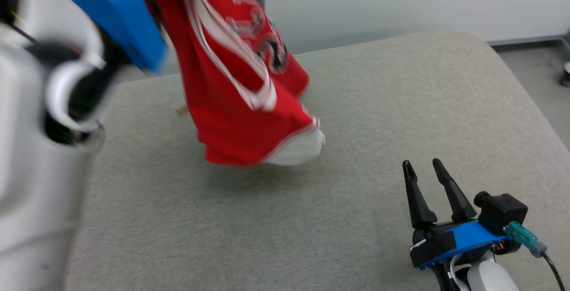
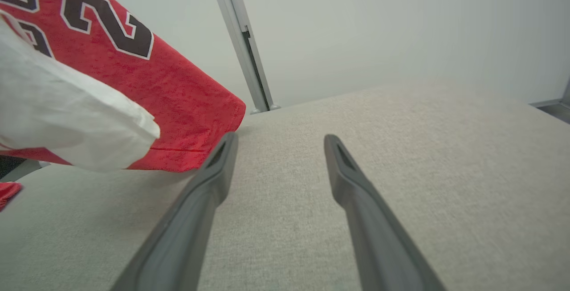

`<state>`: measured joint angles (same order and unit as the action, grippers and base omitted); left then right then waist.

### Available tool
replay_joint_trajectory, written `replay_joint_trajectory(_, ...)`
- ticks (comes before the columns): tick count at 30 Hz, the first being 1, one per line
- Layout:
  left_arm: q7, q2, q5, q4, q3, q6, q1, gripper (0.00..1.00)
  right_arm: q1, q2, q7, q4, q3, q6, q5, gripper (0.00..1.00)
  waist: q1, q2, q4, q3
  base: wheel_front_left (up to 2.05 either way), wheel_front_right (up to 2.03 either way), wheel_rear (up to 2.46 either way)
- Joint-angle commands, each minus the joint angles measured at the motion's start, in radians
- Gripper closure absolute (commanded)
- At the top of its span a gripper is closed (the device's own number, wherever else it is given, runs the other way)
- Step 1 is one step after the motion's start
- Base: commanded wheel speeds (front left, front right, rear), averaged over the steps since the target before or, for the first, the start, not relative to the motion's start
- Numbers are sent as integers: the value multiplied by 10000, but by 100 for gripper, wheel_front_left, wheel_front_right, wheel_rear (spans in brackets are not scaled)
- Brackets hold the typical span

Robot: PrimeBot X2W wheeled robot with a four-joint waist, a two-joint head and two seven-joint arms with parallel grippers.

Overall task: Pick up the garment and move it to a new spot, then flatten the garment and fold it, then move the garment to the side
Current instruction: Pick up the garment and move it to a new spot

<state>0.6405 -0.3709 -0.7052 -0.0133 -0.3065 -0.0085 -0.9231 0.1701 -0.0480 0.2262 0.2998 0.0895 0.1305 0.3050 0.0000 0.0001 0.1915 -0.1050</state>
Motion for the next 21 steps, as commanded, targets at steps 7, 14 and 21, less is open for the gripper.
replay_joint_trajectory(7,-951,943,-72,1607,-988,-114,2482,100,-4,-40,114,-35,71,5,165,0,0,-1,960,-279,0,0,0)
replay_joint_trajectory(14,-2499,1541,501,3931,-1765,-240,3902,80,89,-38,157,50,46,5,235,0,0,-1,1225,-447,0,0,0)
replay_joint_trajectory(21,-3427,1845,654,4791,-2170,-609,4518,0,-117,-38,211,66,-332,5,112,0,0,-1,786,-327,0,0,0)
